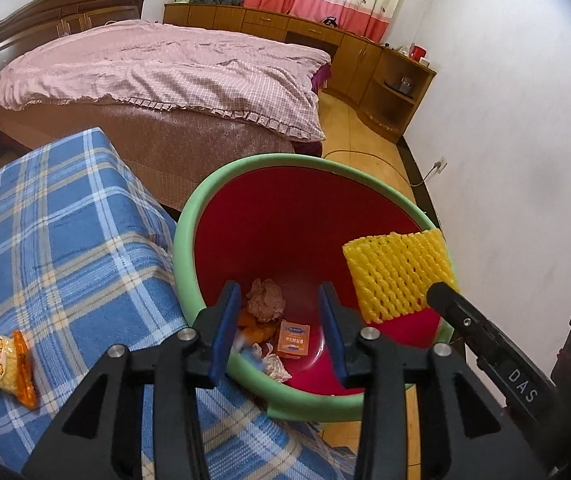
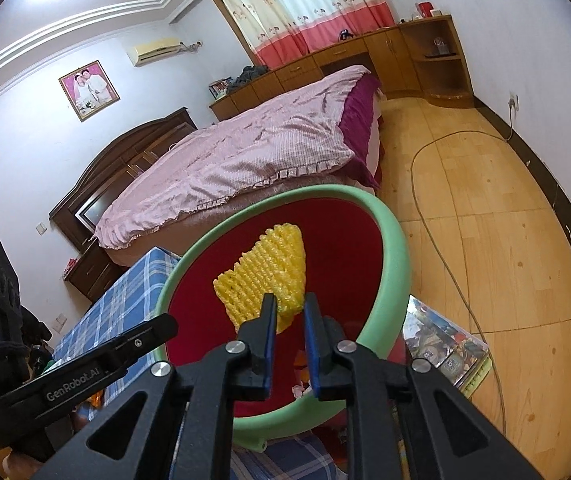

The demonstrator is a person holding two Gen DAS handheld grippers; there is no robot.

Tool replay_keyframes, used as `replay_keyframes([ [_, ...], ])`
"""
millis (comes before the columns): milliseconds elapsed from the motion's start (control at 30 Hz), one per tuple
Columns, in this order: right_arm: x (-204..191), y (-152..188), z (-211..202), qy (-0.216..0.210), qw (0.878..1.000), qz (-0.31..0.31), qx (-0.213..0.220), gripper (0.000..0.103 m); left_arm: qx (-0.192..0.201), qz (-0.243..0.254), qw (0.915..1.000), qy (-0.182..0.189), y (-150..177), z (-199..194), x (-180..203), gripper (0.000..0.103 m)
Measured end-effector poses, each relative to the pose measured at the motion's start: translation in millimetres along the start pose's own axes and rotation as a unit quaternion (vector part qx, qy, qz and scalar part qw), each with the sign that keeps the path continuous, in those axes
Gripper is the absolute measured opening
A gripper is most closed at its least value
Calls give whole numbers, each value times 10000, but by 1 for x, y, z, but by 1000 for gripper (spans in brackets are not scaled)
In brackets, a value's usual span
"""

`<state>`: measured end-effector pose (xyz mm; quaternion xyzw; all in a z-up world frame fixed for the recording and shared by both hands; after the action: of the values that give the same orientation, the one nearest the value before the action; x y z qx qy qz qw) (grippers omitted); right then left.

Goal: Collect trash
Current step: 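Carry the scoop and foam net over the red bucket and open both tools, then move both open tools back over the table items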

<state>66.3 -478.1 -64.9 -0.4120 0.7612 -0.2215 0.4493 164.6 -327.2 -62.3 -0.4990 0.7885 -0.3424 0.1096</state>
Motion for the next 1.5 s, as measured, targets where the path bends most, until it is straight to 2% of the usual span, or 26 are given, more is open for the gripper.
replay_keyframes([
  [167, -1, 0, -3, -1, 10000, -18, -7, 30, -31, -91, 9999, -35, 1, -5, -2, 41],
  [500, -13, 1, -17, -109, 9999, -22, 82, 42, 173, -217, 9994, -199, 4, -38, -18, 41],
  [667, -31, 2, -27, -302, 9994, -98, 131, 60, 319, -311, 9985, -316, 7, -61, -33, 42],
  [833, -57, 7, -31, -499, 9985, -224, 74, 67, 476, -482, 9964, -519, 11, -85, -55, 45],
  [1000, -84, 13, -35, -671, 9969, -416, 44, 74, 618, -716, 9925, -772, 18, -109, -85, 47],
  [1167, -111, 21, -37, -788, 9949, -625, -28, 86, 728, -915, 9874, -1067, 27, -132, -114, 48],
  [1500, -173, 46, -31, -1059, 9859, -1235, -404, 88, 897, -1364, 9734, -1605, 53, -172, -176, 49],
])
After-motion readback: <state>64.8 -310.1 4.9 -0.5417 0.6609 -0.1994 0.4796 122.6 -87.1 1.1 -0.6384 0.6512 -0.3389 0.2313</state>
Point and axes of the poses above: each gripper's, at about its wrist camera, not at the fingertips, and z roughly the way its jaws point, x to its right, y to its underside, the point moved 5 cm from there along z, roughly the way its jaws point, and after that the axes turned 7 degrees about -y, right-handed, at the moved point
